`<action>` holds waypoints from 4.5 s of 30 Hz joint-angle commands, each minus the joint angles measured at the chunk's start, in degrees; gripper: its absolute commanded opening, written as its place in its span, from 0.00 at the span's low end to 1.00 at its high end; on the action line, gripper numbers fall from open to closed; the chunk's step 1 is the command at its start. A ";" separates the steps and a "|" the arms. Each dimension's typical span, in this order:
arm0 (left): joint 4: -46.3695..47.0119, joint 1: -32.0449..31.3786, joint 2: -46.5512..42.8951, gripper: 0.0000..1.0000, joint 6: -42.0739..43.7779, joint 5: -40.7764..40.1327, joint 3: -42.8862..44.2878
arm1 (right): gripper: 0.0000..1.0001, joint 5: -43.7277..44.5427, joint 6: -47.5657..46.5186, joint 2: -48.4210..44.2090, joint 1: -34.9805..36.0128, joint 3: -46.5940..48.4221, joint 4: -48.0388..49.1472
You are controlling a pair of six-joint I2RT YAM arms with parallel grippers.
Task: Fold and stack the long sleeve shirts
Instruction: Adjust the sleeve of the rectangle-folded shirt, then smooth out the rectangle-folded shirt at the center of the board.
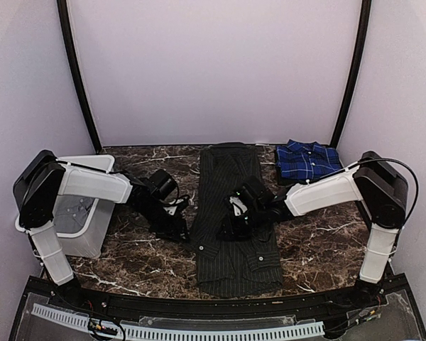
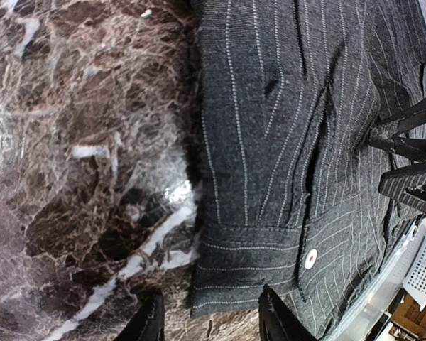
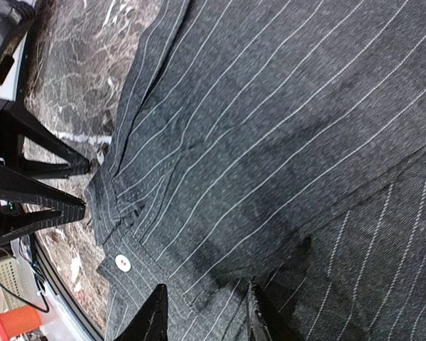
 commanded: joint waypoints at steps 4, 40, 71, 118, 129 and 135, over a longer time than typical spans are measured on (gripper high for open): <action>-3.45 -1.34 2.45 0.37 -0.03 -2.89 1.54 | 0.35 3.52 2.06 0.57 -0.81 -1.01 4.52; -15.46 -4.79 0.45 0.00 4.66 4.91 14.99 | 0.00 6.80 -5.49 -1.08 -1.83 9.47 -12.32; -12.73 -10.56 0.63 0.00 0.82 10.45 10.65 | 0.00 3.73 -7.89 -6.55 -0.56 1.01 -17.73; 24.89 4.41 38.03 0.30 -1.67 -11.80 58.06 | 0.15 -6.33 -8.44 15.76 -25.59 22.60 5.06; 22.98 8.97 57.46 0.29 -14.44 -7.11 77.99 | 0.13 -3.19 -10.83 19.49 -26.30 23.63 -1.78; 25.40 10.38 58.81 0.29 -16.90 -4.75 78.57 | 0.13 1.99 -12.28 16.02 -26.47 24.15 -4.69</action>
